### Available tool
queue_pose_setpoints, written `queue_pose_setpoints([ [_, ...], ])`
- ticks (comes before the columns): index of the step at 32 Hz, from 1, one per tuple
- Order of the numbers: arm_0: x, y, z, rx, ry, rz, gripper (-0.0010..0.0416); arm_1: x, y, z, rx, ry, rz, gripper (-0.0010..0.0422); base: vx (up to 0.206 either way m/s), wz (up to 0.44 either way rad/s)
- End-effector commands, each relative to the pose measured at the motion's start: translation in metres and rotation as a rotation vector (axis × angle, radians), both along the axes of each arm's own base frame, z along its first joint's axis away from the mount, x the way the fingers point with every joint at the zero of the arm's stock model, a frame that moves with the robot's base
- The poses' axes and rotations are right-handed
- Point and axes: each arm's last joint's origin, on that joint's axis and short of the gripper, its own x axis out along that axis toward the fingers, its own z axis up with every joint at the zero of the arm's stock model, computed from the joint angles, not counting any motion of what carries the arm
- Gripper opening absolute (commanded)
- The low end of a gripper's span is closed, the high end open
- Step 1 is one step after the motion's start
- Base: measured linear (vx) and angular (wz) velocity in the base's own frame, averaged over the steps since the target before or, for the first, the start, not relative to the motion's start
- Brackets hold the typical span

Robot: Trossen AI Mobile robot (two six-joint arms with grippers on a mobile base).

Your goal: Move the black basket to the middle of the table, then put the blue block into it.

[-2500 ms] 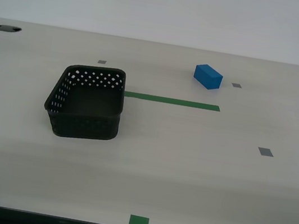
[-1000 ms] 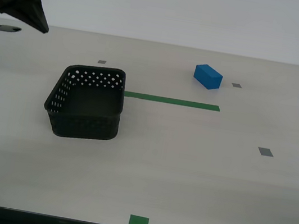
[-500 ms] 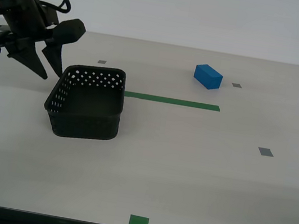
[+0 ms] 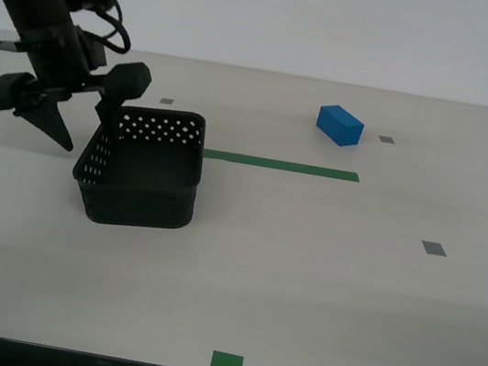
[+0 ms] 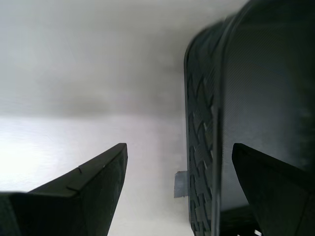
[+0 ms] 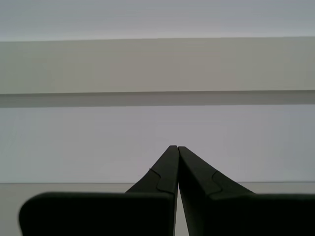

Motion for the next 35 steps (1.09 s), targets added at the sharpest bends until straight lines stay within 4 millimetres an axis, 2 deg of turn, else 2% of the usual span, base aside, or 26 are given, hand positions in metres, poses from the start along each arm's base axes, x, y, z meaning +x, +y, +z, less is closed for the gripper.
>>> queue_pose_setpoints([
  [1,0.000,0.000,0.001,0.001,-0.005,0.000,0.0000,0.004,-0.010,-0.015,0.011,0.052,0.004,0.0290,0.000,0.000],
  [5,0.000,0.000,0.000,0.001,-0.003,0.001,0.0000,0.010,-0.023,-0.026,0.021,0.078,-0.031,0.0287,0.000,0.000],
  [9,0.000,0.000,-0.001,0.001,0.012,0.001,0.0000,0.011,-0.026,-0.028,0.063,0.067,-0.041,0.0225,0.000,0.000],
  [11,0.000,0.000,-0.002,0.001,0.018,0.002,0.0001,0.011,-0.026,-0.027,0.075,0.062,-0.040,0.0163,0.000,0.000],
  [12,0.000,0.000,-0.001,0.001,0.017,0.002,0.0000,0.011,-0.026,-0.027,0.075,0.062,-0.041,0.0106,0.000,0.000],
  [13,0.000,0.000,-0.001,0.001,0.017,0.002,0.0000,0.011,-0.026,-0.027,0.074,0.061,-0.041,0.0078,0.000,0.000],
  [14,0.000,0.000,-0.001,0.001,0.017,0.002,0.0001,0.012,-0.026,-0.027,0.074,0.058,-0.042,0.0020,0.000,0.000],
  [15,0.000,0.000,-0.001,0.001,0.017,0.002,0.0001,0.012,-0.026,-0.027,0.073,0.054,-0.044,-0.0007,0.000,0.000],
  [20,0.000,0.000,-0.001,0.001,0.017,0.002,0.0000,0.016,-0.028,-0.022,0.069,0.042,-0.044,0.0001,0.000,0.000],
  [25,0.000,0.000,-0.001,0.001,0.017,0.002,0.0000,0.028,-0.037,0.005,0.064,0.020,-0.068,-0.0001,0.000,0.000],
  [29,0.000,0.000,-0.001,0.001,0.017,0.002,0.0000,0.041,-0.053,0.027,0.046,-0.035,-0.099,-0.0001,0.000,0.000],
  [35,0.000,0.001,-0.001,0.001,0.017,0.003,0.0001,0.056,-0.087,0.062,-0.044,-0.133,-0.159,-0.0001,0.000,0.000],
])
